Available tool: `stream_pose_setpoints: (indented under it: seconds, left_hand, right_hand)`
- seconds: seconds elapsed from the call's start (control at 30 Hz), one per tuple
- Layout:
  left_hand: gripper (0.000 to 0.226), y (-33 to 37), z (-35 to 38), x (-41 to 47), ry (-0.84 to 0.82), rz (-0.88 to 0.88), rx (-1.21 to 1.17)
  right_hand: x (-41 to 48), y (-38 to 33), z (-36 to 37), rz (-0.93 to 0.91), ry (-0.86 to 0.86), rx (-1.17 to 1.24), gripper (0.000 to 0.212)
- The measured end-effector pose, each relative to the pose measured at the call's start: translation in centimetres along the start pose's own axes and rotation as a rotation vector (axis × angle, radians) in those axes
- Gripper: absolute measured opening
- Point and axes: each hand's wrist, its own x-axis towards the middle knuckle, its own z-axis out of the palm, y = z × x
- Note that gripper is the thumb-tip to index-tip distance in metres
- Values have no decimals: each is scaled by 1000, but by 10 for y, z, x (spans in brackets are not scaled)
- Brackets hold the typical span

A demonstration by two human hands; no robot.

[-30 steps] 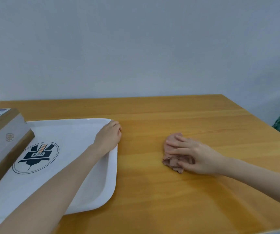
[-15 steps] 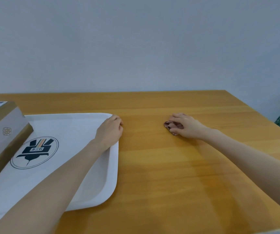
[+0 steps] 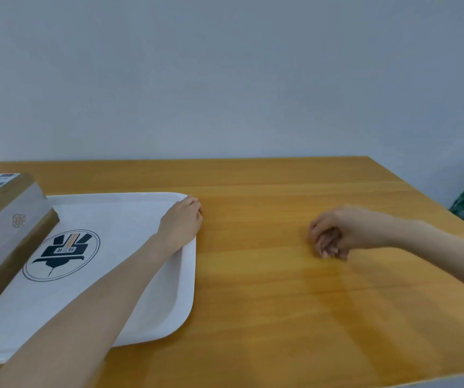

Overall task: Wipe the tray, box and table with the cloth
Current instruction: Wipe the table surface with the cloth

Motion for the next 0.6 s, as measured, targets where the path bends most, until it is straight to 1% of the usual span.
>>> stream_pose_setpoints:
  seconds: [0.03,0.1,0.13,0.2,0.23,0.27,0.33,0.4,0.5,0.57,0.6]
  left_hand:
    - [34,0,0,0,0,-1,-1]
    - [34,0,0,0,2,-9,-2]
    - [34,-1,0,0,1,-14,-2]
    - [34,0,0,0,0,-17,-3]
    - [34,0,0,0,-1,-15,-2]
    - [34,0,0,0,-2,-14,-3]
    - [35,0,0,0,-2,-21,-6]
    - [34,0,0,0,3,-25,-7]
    - [35,1,-1,0,3,-30,-9]
    - [35,0,0,0,-5,-30,-9]
    - [35,0,0,-1,-7,-29,-8]
  right_hand:
    - [2,17,-1,108,105,23,45]
    - [4,50,2,352,311,168,37]
    - [6,63,9,452,388,238,33]
    - [13,77,26,555,477,310,28]
    - [18,78,35,574,508,323,29]
    - [23,75,43,574,528,332,31]
    - [36,65,52,515,537,301,33]
    - [42,54,55,411,508,264,33]
    - [37,32,52,222,441,278,33]
    - [25,16,49,83,401,290,38]
    - [16,9,46,41,371,307,41]
